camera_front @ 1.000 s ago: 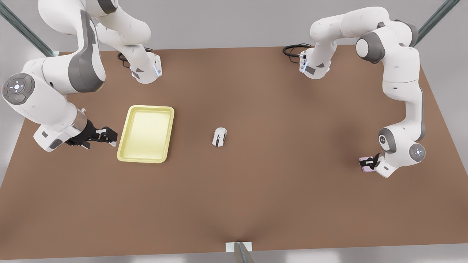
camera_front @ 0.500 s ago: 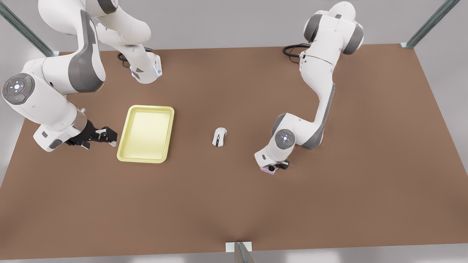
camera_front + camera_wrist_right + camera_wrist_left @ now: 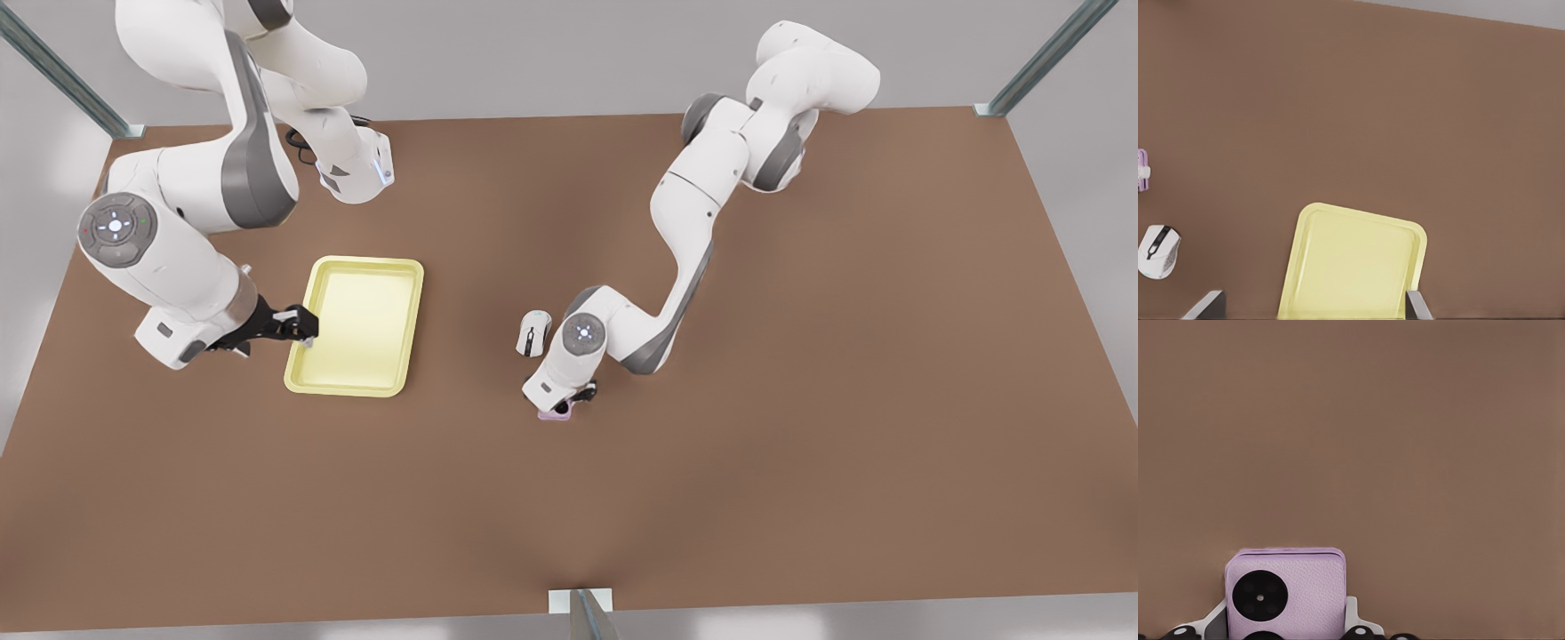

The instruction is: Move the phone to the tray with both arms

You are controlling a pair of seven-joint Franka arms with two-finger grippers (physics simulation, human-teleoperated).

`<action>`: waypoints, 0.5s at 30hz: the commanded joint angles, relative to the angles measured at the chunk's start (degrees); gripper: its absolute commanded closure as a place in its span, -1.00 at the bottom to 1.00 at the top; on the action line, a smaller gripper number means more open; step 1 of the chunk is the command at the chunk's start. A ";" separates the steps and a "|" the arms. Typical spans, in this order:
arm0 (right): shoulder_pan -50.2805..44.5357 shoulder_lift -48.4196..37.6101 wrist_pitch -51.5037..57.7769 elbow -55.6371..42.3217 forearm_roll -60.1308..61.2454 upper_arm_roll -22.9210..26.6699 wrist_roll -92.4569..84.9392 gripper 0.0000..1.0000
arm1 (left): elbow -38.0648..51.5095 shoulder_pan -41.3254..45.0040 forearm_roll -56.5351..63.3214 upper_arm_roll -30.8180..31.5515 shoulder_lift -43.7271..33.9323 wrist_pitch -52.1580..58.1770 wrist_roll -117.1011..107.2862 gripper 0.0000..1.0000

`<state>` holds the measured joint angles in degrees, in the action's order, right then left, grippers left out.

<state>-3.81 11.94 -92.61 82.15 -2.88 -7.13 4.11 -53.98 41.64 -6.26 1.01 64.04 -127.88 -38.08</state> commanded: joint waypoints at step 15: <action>-7.69 2.99 -7.41 0.99 -0.63 0.01 12.57 -1.00 | -27.93 -33.03 9.52 -4.43 -47.25 41.57 43.00 -1.00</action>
<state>-9.48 14.44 -97.37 83.18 -3.47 -7.02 7.58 -78.69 8.70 1.76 -2.90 18.84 -90.56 -29.52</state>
